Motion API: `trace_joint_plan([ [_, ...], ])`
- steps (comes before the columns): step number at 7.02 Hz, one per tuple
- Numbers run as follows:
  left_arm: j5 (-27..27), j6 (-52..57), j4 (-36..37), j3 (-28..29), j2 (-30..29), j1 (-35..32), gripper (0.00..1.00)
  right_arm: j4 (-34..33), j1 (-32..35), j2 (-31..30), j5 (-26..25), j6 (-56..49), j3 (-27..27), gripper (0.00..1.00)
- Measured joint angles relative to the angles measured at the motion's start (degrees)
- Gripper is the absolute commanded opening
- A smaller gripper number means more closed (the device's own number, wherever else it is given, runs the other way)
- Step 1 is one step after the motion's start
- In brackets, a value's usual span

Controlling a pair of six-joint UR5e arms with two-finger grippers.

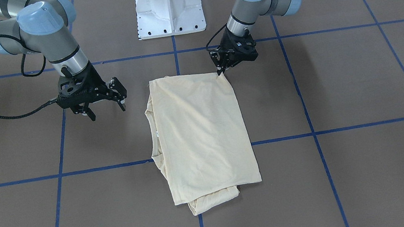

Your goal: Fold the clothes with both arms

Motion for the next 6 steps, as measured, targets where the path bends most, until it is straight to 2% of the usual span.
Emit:
trace_joint_plan([
  [2,0.0,-0.1,0.0,0.0,0.0,0.0,0.00,-1.5,-2.1,2.1,-2.9,6.8,-0.2,0.91],
  [3,0.0,-0.1,0.0,0.0,0.0,0.1,0.00,-3.3,-4.7,4.4,-6.6,11.8,-0.8,0.87],
  [6,0.0,-0.1,0.0,0.0,-0.2,0.1,0.00,-5.0,-11.2,12.4,-17.0,24.7,-9.4,0.78],
])
